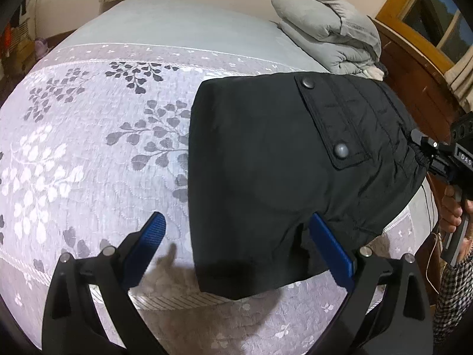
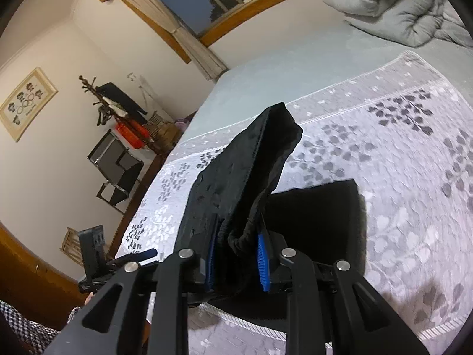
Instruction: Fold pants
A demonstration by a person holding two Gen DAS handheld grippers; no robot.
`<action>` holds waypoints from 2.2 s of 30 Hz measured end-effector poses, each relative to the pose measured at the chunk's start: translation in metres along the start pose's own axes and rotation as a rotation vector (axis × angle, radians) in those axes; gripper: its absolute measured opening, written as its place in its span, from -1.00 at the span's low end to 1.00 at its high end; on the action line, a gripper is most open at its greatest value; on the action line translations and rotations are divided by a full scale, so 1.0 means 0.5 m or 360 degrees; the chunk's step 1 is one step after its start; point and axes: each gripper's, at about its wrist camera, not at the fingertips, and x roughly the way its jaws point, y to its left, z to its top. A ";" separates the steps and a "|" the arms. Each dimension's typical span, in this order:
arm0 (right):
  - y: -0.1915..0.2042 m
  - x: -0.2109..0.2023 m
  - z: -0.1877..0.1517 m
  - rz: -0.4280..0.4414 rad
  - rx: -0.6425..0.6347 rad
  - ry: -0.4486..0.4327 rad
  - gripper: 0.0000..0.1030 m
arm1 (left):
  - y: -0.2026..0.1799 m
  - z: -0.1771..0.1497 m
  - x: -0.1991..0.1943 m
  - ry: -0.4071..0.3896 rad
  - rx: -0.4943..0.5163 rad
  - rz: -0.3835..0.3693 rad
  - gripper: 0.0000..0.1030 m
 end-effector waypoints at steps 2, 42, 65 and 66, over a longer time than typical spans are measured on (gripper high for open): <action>-0.013 -0.002 -0.006 -0.0018 0.0008 0.0011 -0.55 | -0.007 0.001 0.004 0.0012 0.0005 0.0006 0.89; -0.147 0.025 -0.158 -0.0168 0.0258 0.0192 0.29 | -0.002 -0.058 0.046 0.0138 -0.0128 0.0088 0.89; -0.082 -0.009 -0.133 -0.0155 0.0107 0.0125 -0.62 | -0.024 -0.075 0.085 0.0206 -0.0154 0.0017 0.91; -0.083 -0.004 -0.136 -0.0176 0.0098 0.0139 -0.62 | -0.026 -0.075 0.085 0.0204 -0.0140 0.0025 0.91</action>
